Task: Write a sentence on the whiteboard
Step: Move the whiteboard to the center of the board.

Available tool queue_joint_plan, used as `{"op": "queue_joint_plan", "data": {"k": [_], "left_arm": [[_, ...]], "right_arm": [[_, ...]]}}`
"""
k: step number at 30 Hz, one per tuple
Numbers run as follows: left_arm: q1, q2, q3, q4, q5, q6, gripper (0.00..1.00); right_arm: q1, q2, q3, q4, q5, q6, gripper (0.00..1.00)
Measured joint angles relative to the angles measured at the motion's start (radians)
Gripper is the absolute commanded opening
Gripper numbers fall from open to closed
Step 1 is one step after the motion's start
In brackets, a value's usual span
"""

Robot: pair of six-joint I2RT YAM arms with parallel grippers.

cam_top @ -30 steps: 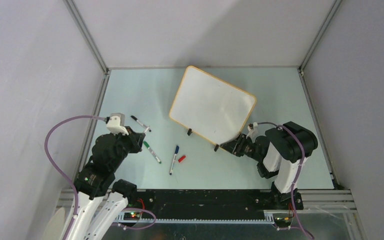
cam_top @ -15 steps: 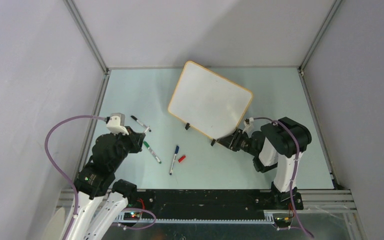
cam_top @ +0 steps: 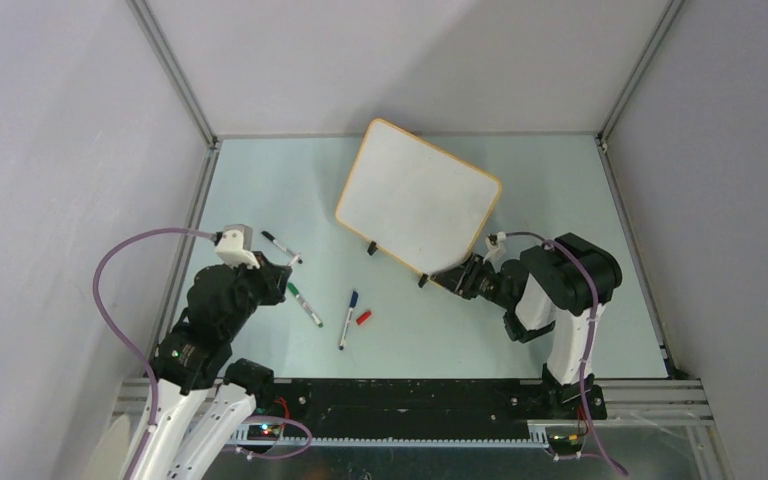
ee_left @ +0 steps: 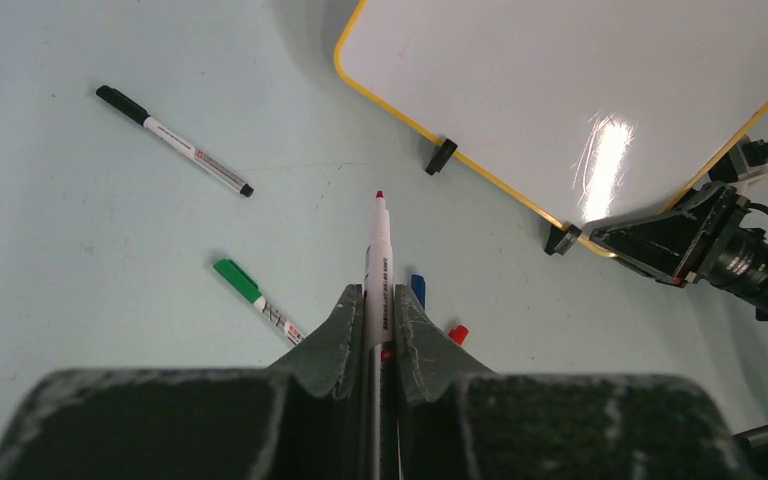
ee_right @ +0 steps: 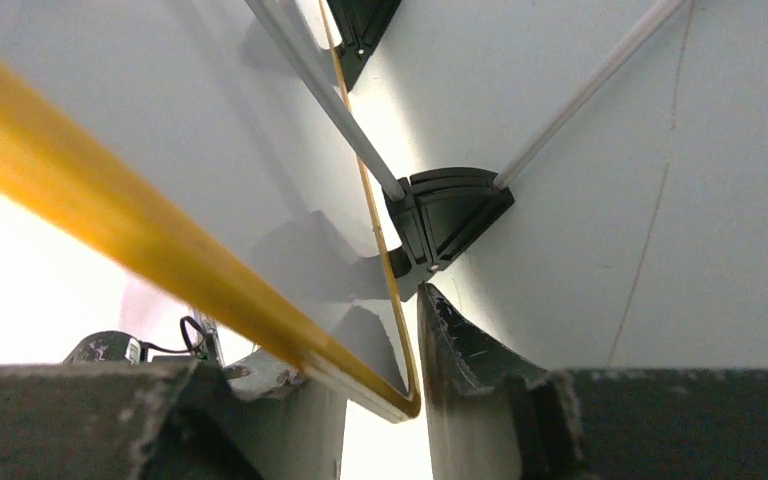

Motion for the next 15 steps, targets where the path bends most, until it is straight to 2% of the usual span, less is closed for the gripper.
{"op": "queue_joint_plan", "data": {"k": [7, 15], "left_arm": [[0.000, 0.010, 0.000, 0.000, 0.000, 0.000, 0.00], [0.000, 0.014, 0.000, 0.000, 0.000, 0.000, 0.00]], "right_arm": [[-0.013, -0.064, -0.045, -0.007, 0.014, -0.001, 0.28], [-0.026, -0.117, -0.088, -0.008, 0.041, -0.024, 0.17]]}}
